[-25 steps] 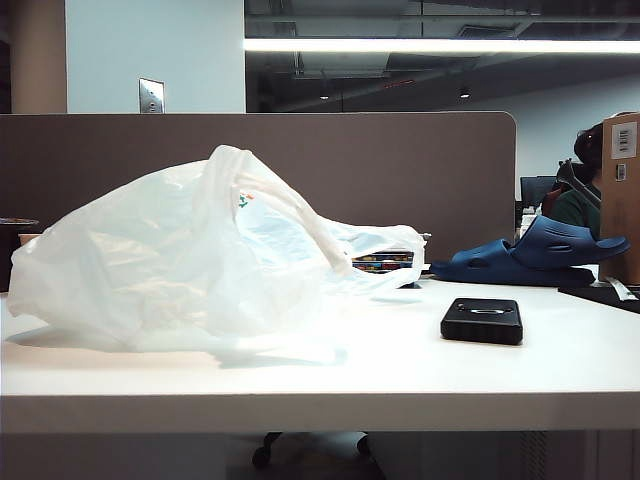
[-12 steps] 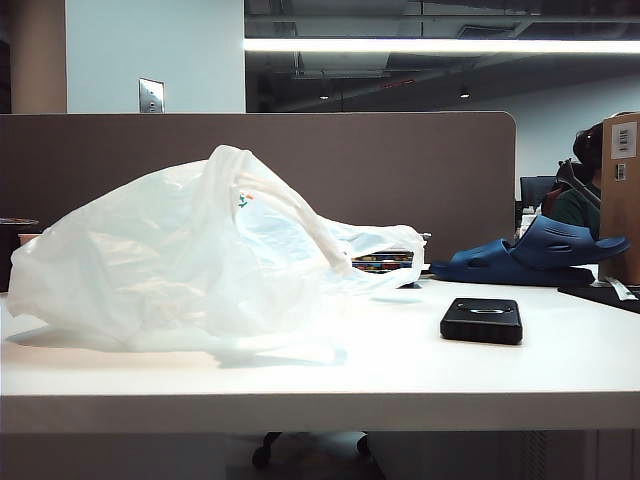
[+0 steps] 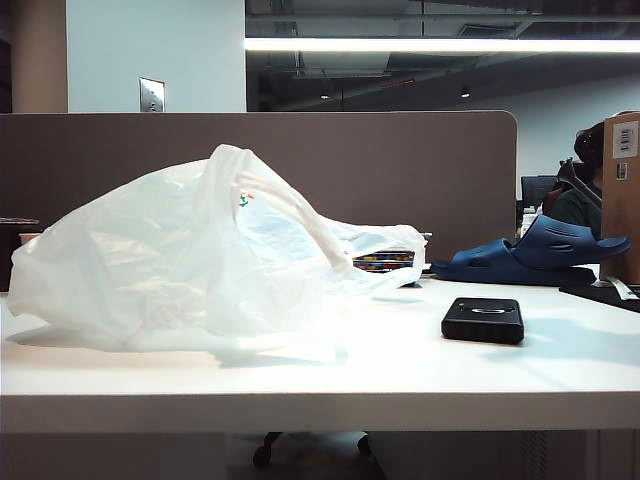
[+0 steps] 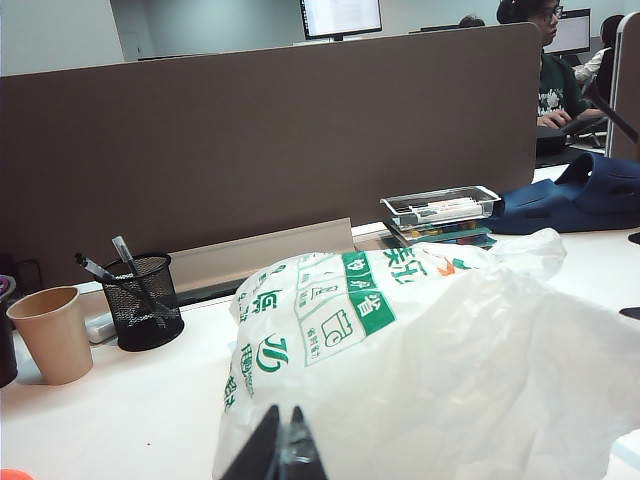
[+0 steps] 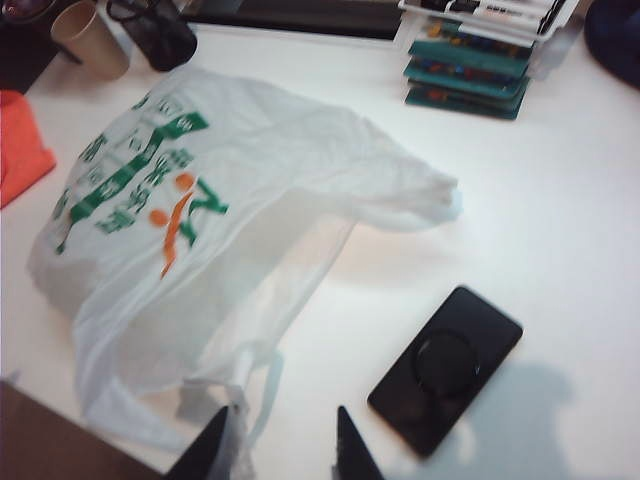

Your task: Put the power bank into the bag.

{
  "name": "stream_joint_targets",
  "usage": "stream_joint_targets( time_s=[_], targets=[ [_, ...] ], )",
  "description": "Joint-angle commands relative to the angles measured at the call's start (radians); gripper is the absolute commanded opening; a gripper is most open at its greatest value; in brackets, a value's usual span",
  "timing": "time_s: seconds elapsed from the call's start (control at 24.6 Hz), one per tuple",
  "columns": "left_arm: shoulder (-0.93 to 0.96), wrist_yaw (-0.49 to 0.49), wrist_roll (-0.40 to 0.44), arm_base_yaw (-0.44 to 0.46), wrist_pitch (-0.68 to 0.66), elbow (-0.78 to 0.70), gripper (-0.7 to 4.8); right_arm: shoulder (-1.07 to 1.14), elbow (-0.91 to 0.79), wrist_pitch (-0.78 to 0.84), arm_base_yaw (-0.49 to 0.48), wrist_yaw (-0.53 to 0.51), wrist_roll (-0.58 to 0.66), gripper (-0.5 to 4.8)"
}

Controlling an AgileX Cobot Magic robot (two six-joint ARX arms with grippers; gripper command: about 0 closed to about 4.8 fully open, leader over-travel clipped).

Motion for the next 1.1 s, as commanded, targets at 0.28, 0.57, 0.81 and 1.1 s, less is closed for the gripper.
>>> stream_joint_targets(
  time_s=[0.28, 0.57, 0.81, 1.1],
  targets=[
    [0.000, -0.011, 0.002, -0.002, 0.002, 0.003, -0.06, 0.140, 0.004, 0.113, 0.023, -0.013, 0.129, 1.27],
    [0.000, -0.011, 0.002, -0.001, -0.020, 0.003, -0.06, 0.225, 0.004, 0.045, 0.047, 0.166, 0.188, 1.26],
    [0.000, -0.011, 0.002, 0.000, -0.022, 0.003, -0.06, 0.337, 0.004, 0.007, 0.090, 0.236, 0.267, 1.27],
    [0.000, -0.011, 0.001, 0.003, -0.022, 0.003, -0.06, 0.461, 0.003, -0.027, 0.143, 0.298, 0.417, 1.27]
  ],
)
